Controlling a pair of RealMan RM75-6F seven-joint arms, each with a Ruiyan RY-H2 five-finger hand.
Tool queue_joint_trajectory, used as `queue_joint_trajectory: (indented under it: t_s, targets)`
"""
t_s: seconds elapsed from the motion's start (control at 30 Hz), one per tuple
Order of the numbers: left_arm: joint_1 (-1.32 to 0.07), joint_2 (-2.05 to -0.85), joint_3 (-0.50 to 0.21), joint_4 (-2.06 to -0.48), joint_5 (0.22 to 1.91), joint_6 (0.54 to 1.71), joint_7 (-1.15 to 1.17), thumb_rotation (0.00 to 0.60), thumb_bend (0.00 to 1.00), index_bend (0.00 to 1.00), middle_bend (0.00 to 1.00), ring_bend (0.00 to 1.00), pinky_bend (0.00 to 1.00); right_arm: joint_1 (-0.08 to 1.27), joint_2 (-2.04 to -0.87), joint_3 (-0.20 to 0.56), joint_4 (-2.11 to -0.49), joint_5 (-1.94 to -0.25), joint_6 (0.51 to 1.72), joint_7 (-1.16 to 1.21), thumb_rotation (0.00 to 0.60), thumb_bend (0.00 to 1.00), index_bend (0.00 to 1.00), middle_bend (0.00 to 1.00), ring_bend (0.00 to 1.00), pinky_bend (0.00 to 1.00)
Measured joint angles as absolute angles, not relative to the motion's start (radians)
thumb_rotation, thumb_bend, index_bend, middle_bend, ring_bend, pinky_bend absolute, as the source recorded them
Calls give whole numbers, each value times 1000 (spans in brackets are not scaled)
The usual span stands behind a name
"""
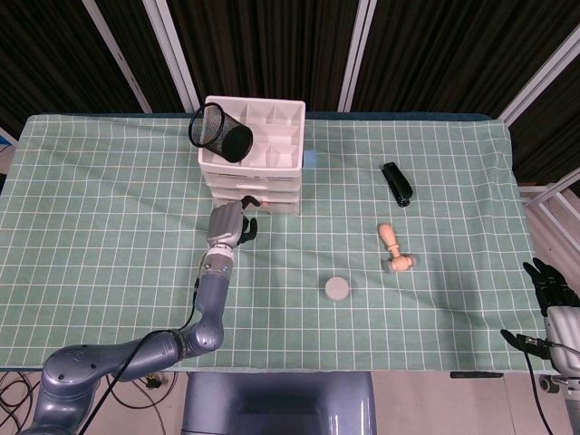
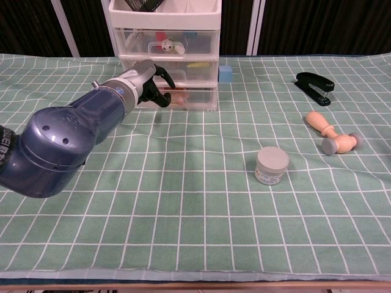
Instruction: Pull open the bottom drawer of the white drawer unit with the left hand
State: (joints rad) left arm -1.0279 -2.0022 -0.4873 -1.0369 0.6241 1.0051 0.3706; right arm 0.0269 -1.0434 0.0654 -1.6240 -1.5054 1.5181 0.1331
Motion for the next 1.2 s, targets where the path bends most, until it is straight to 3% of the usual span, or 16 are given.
queue_joint_trajectory:
  t_s: [0.9, 1.2]
  targets:
    - [-1011, -2006, -489, -1020, 615, 984, 425, 600, 536, 316, 1000, 1000, 1000, 26, -1041, 63, -1629, -1507, 1517, 132, 600, 25, 0, 0, 0, 208]
    - [-1001, -1997, -488, -1046, 597, 986, 452, 600, 536, 422, 1000, 1000, 1000, 25, -1040, 64, -1631, -1506, 1517, 135, 600, 25, 0, 0, 0, 209]
